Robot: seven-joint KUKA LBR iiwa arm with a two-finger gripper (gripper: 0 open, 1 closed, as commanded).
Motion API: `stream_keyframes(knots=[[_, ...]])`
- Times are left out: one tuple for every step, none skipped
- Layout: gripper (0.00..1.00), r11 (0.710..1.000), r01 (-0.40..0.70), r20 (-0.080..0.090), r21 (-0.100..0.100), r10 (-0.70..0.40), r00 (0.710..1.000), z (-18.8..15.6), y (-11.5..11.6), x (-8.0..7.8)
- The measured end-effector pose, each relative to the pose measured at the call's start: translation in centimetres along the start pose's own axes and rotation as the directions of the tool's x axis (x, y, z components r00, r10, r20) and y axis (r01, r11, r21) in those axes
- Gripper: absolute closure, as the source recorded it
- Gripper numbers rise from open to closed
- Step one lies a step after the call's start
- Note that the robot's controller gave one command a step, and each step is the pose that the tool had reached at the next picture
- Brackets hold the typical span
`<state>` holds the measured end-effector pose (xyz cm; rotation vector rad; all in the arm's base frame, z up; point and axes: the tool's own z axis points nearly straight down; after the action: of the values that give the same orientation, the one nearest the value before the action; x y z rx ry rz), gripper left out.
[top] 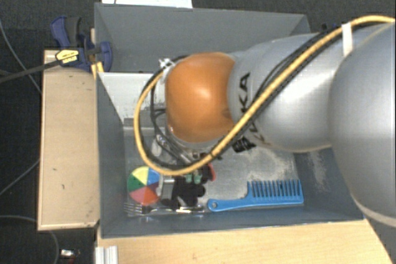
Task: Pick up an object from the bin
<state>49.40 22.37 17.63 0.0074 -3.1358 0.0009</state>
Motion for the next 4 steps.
stream_keyframes(knots=[[0.0,1.0,-0.005,0.007,-0.002,0.005,1.0,-0.4,-0.1,-0.2],[0.0,0.994,0.109,0.01,-0.001,-0.109,0.994,8.4,-4.5,-0.4],[0.0,0.892,0.452,0.017,0.002,-0.452,0.892,10.4,-6.1,-0.8],[0.0,0.979,0.206,0.01,-0.001,-0.206,0.979,10.4,-5.5,-0.5]])
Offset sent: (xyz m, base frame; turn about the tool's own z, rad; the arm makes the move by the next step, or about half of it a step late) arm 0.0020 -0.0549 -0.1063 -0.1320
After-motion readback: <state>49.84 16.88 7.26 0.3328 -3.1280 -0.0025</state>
